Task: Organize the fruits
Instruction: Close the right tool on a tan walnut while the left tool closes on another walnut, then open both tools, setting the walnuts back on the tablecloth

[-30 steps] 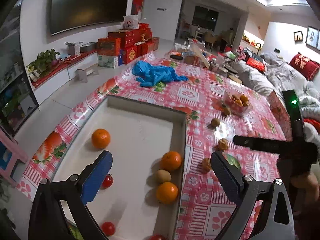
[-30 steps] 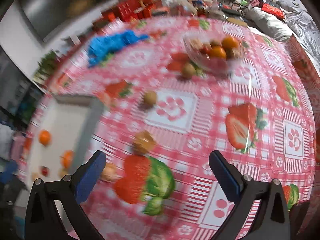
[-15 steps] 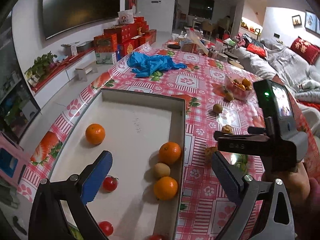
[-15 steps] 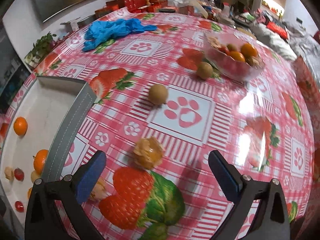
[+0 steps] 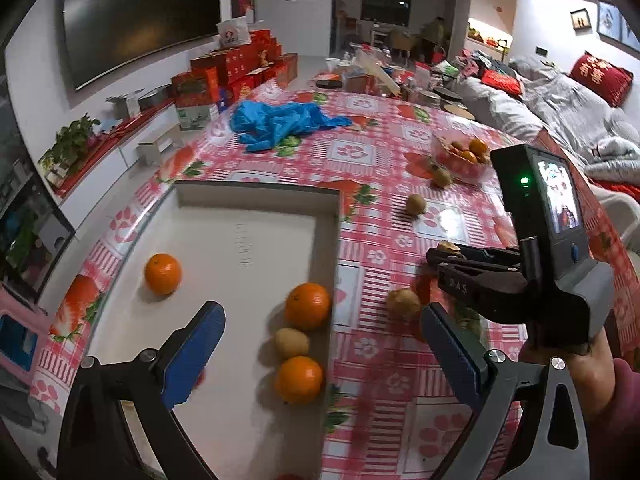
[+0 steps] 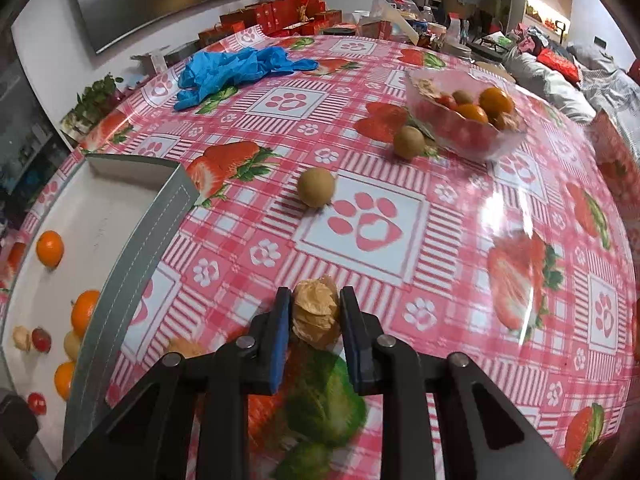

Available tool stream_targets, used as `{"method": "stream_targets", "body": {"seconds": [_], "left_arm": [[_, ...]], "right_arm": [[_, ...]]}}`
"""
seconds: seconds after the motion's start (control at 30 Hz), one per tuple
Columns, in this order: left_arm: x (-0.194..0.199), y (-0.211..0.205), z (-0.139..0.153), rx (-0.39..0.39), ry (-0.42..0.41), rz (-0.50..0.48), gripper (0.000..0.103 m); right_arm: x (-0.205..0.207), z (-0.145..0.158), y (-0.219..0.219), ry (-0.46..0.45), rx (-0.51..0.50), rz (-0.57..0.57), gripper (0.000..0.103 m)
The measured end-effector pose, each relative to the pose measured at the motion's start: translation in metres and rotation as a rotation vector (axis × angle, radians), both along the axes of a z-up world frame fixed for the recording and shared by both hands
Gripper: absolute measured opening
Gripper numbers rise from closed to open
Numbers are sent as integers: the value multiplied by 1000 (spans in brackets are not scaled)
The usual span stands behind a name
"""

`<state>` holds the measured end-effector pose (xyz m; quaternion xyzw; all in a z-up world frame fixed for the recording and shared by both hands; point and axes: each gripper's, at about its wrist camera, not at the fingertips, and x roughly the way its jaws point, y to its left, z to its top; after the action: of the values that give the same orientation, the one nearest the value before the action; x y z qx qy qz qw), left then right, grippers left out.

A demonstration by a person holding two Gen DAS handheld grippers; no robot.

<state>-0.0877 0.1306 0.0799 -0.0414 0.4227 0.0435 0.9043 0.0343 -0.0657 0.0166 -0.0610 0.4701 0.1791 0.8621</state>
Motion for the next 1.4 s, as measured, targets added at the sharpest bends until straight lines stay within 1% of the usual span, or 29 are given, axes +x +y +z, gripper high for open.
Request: {"method": "stream_targets", "body": {"seconds": [0.13,0.27,0.4,0.53,0.63,0.67,0.7,0.73,0.77,0.8,0.83,0.9,0.97,1.03,1.07,1.17,1.27,1.4], "left_arm": [[10,-20,-6,-1,16,-53,99],[26,-47,-18,27,32,-106,99],[40,-67,-33,57,55,-136,99],[50,-79,-46,98,70,-138,99],[57,-80,-55,100,91,-130,99],[59,-81,-58,104,99,-125,97],[60,-81,-61,107,106,-119,92],[63,-80,-65,102,126,-115,83],[65,-78,-69,85,143,-111,81],[65,-75,-69,52,134,-96,81],[66,-71,-69,28,140,-83,78],[64,-70,-68,29,130,-70,69],[61,-71,-65,11,124,-89,39],[56,-74,-65,12,126,-96,30],[52,-75,-65,7,125,-97,28],[29,-81,-65,-4,115,-110,28],[9,-87,-67,1,98,-117,28],[-2,-90,-67,3,77,-120,28]], "right_arm": [[-15,1,-27,11,26,-10,27],[-35,0,-65,21,53,-51,27],[-51,1,-90,10,55,-86,27],[-64,1,-111,4,68,-121,27],[-69,1,-119,8,84,-134,27],[-70,1,-122,9,89,-138,27],[-72,1,-123,9,92,-140,27],[-73,1,-124,7,93,-142,27],[-74,0,-125,4,93,-143,27],[-76,0,-125,1,93,-145,27],[-77,-1,-126,-2,91,-146,27],[-79,-1,-127,-10,88,-151,27],[-81,-1,-128,-16,84,-155,27],[-83,-2,-129,-22,79,-160,27],[-84,-2,-130,-24,78,-164,27],[-90,-3,-135,-35,79,-179,27],[-97,-5,-140,-50,76,-191,27],[-103,-6,-145,-66,67,-199,27]]}}
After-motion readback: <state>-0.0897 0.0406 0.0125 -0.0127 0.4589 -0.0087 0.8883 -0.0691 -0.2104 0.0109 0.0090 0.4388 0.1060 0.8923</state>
